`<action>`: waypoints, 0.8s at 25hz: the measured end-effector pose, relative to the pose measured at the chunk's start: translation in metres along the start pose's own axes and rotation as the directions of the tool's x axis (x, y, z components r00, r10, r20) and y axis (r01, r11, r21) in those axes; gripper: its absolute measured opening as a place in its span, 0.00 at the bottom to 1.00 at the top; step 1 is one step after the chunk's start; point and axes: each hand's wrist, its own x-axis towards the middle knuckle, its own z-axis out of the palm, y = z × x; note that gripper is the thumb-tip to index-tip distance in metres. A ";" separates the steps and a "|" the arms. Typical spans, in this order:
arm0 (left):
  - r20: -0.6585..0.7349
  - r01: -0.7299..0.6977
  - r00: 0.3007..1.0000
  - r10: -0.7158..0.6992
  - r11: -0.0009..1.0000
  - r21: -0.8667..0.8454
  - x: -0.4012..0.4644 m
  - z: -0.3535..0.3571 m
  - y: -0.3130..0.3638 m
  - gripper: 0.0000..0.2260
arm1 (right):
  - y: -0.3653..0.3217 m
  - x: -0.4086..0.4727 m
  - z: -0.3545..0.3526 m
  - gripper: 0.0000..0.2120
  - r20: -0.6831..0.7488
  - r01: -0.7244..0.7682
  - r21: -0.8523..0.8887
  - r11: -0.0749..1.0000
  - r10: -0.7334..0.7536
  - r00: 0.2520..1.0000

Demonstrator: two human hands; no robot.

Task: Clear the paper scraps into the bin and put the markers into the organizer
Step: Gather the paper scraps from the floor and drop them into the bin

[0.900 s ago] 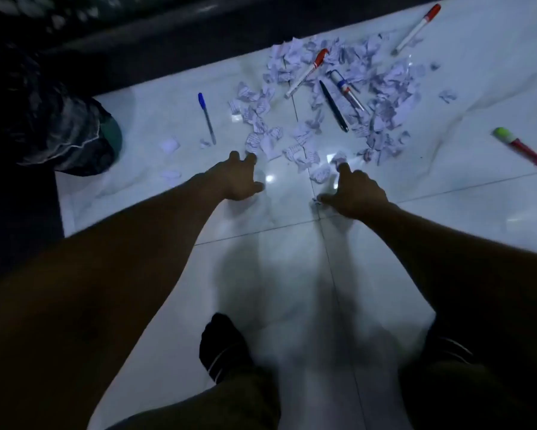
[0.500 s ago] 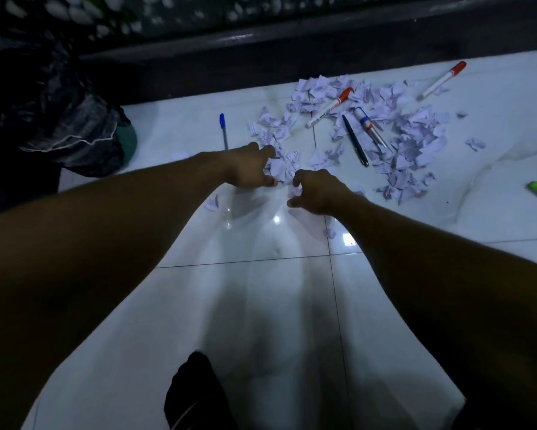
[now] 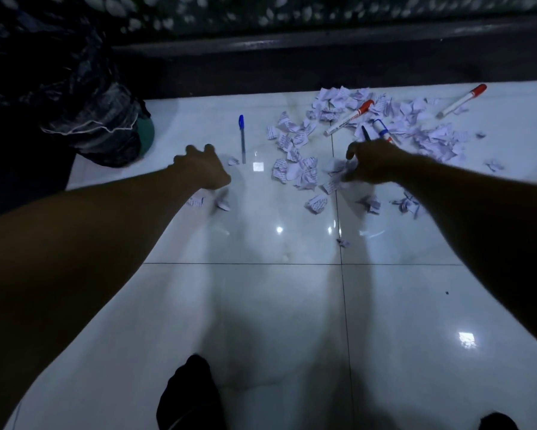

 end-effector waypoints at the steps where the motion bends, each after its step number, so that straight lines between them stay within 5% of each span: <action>1: 0.015 0.062 0.998 -0.061 0.998 -0.033 -0.001 0.005 -0.006 0.40 | -0.002 -0.001 0.015 0.30 -0.012 -0.015 0.037 0.999 0.015 1.000; 5: 0.114 0.096 0.990 -0.084 0.990 -0.103 -0.013 0.033 -0.006 0.35 | -0.028 0.000 0.056 0.28 -0.124 -0.013 0.142 0.990 0.031 0.992; 10: 0.163 0.061 0.986 0.016 0.887 -0.457 -0.027 0.023 0.038 0.43 | -0.064 0.013 0.052 0.21 -0.144 0.105 0.089 0.990 -0.092 0.985; 14: 0.011 -0.063 0.997 0.074 0.913 -0.404 -0.010 -0.005 0.042 0.37 | -0.077 0.024 0.026 0.20 -0.267 0.124 0.064 0.990 -0.103 0.958; 20: -0.140 0.068 0.985 -0.101 0.972 -0.224 0.028 -0.002 -0.029 0.37 | -0.079 0.051 0.001 0.27 -0.307 0.149 0.044 0.988 -0.128 0.943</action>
